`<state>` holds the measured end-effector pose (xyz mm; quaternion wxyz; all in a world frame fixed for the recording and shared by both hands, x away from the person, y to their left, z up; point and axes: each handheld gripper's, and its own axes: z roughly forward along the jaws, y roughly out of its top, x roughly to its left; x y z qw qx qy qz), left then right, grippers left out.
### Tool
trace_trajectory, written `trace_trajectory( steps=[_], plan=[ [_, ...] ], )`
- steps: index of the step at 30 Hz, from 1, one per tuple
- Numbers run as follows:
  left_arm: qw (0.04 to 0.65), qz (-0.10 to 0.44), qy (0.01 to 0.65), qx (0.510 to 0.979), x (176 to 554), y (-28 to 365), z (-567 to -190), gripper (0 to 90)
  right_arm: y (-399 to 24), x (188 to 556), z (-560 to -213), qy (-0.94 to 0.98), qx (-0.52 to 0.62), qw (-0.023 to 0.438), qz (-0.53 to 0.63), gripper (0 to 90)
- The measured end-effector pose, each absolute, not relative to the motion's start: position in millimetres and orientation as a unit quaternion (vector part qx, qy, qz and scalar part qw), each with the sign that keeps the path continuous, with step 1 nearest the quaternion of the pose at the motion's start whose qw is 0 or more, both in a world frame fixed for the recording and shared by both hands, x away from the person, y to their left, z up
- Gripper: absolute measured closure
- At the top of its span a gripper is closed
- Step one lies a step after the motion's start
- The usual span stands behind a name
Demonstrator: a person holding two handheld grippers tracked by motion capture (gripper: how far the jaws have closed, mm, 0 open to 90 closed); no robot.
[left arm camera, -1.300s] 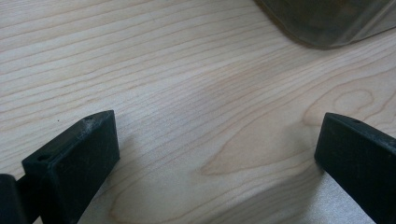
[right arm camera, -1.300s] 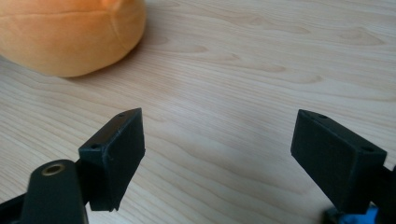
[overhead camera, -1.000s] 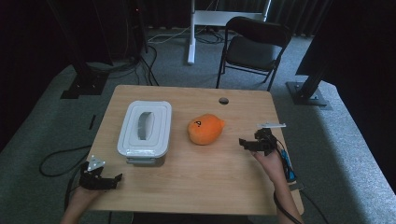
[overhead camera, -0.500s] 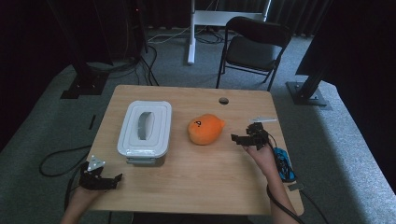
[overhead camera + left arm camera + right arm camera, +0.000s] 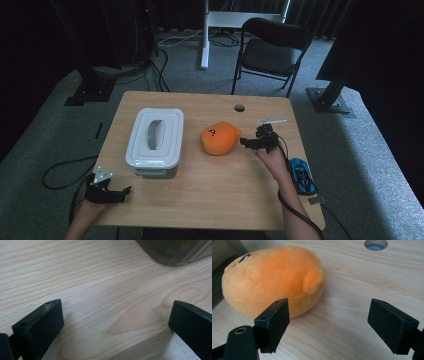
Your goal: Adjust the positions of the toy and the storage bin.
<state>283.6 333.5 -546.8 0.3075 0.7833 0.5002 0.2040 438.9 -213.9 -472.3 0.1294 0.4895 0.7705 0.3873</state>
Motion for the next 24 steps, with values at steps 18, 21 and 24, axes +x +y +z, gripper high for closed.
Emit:
trace_trajectory(
  steps=[18, 21, 24],
  plan=[
    [0.307, 0.204, 0.500, 0.783, 284, 334, -547, 0.3, -195, 476, -473, 0.774, 0.490, 0.098, 0.390, 20.1],
    [0.308, 0.204, 0.500, 0.783, 284, 334, -547, 0.3, -194, 478, -476, 0.773, 0.492, 0.081, 0.393, 23.0],
    [0.307, 0.204, 0.500, 0.783, 284, 334, -547, 0.3, -193, 474, -478, 0.779, 0.480, 0.067, 0.399, 33.1]
  ],
)
